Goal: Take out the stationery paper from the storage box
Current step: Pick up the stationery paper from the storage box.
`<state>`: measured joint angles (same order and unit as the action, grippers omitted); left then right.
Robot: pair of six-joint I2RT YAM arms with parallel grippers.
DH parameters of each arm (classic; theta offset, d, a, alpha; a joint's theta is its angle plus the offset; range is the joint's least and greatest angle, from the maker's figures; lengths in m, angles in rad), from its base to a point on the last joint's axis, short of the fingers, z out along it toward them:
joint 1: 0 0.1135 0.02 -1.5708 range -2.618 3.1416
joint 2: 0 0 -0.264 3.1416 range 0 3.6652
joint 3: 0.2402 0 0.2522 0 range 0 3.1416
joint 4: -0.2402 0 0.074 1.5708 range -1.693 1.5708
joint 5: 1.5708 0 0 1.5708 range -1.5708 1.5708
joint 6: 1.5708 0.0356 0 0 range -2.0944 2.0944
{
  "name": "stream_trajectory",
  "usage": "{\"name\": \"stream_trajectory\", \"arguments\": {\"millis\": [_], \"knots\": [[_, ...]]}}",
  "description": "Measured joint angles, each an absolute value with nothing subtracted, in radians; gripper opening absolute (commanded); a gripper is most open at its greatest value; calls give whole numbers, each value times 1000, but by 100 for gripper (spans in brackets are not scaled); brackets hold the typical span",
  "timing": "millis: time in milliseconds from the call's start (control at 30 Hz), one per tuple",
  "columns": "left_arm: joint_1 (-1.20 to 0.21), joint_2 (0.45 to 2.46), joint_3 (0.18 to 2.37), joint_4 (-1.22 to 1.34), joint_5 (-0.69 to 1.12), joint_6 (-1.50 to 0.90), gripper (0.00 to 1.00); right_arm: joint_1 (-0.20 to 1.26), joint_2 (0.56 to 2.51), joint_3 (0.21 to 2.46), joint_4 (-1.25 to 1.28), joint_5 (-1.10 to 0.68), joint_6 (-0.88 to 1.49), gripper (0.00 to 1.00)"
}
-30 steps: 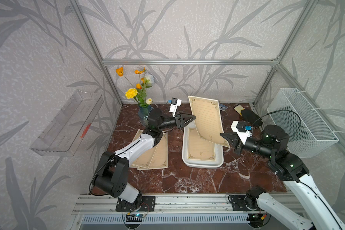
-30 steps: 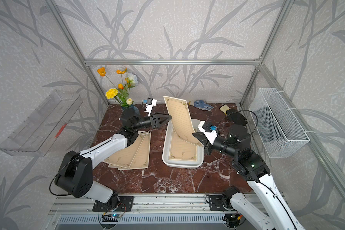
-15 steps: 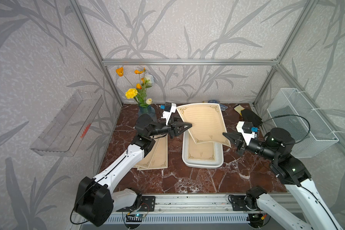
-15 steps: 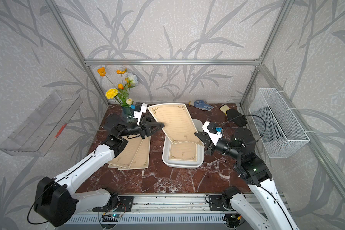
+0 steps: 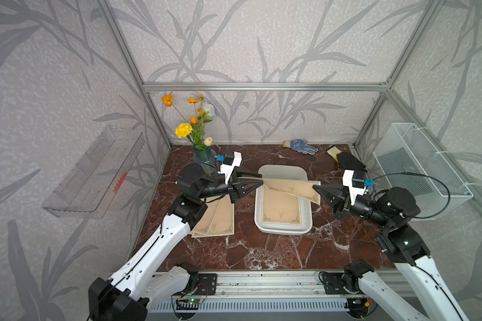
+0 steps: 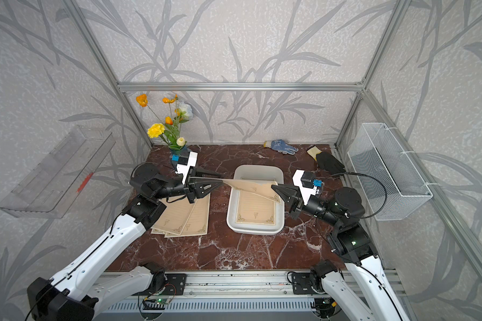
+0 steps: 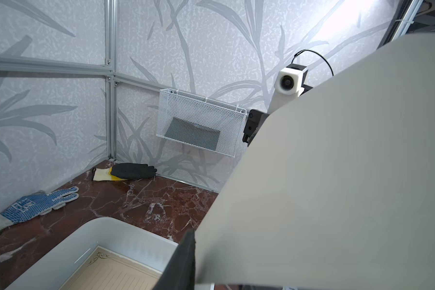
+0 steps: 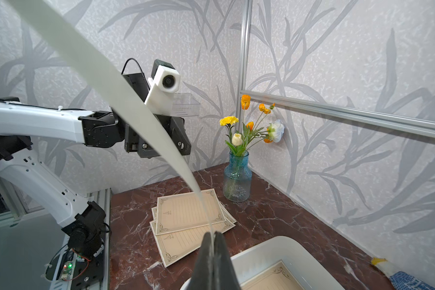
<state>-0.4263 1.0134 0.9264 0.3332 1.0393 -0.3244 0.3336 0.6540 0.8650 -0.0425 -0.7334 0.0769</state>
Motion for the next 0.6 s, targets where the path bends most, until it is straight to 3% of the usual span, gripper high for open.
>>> {"name": "stream_trajectory", "arguments": {"millis": [200,400,600], "knots": [[-426,950,927,290,1003,-279,18,333,675,825,93,-765,200,0],[-426,924,929,201,965,-228,0,333,693,825,183,-818,303,0],[-429,864,934,155,926,-199,0,334,701,822,216,-877,369,0]]}}
